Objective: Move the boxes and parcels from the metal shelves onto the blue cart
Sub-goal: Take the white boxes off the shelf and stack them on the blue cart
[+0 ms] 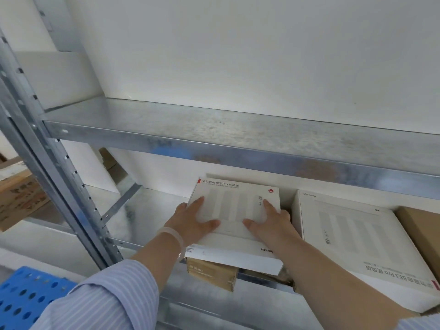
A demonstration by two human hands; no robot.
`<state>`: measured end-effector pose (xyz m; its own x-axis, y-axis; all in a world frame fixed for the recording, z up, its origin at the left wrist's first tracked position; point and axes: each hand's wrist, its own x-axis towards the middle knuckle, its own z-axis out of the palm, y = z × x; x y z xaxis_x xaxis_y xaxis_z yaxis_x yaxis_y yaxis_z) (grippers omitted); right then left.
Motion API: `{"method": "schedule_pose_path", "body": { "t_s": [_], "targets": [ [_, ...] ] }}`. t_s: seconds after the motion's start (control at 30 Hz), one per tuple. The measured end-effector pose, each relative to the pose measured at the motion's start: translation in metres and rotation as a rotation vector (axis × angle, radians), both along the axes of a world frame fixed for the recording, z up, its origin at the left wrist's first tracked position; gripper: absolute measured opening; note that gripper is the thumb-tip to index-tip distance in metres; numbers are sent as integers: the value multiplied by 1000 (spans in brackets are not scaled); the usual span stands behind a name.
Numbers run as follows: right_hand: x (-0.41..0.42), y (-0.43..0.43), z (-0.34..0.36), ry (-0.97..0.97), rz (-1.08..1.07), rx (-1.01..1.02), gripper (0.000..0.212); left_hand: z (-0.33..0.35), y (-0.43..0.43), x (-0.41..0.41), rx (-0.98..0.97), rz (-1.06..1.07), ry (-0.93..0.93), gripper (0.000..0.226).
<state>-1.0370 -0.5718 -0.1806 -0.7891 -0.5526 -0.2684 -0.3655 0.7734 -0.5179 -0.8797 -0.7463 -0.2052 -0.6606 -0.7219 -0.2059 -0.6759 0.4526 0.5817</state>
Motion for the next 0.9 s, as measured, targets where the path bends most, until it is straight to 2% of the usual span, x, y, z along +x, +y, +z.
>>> {"method": "schedule_pose_path", "body": {
  "t_s": [0.13, 0.33, 0.53, 0.9],
  "targets": [
    [18, -11, 9, 68, 98, -50, 97, 8, 4, 32, -53, 110, 42, 94],
    [66, -45, 20, 52, 363, -107, 125, 15, 13, 110, -99, 358, 55, 95],
    [148, -81, 11, 40, 644, -117, 125, 4, 46, 219, -162, 647, 111, 94],
    [323, -116, -29, -21, 1101, -107, 123, -33, 118, 396, -94, 1077, 99, 97]
  ]
}}
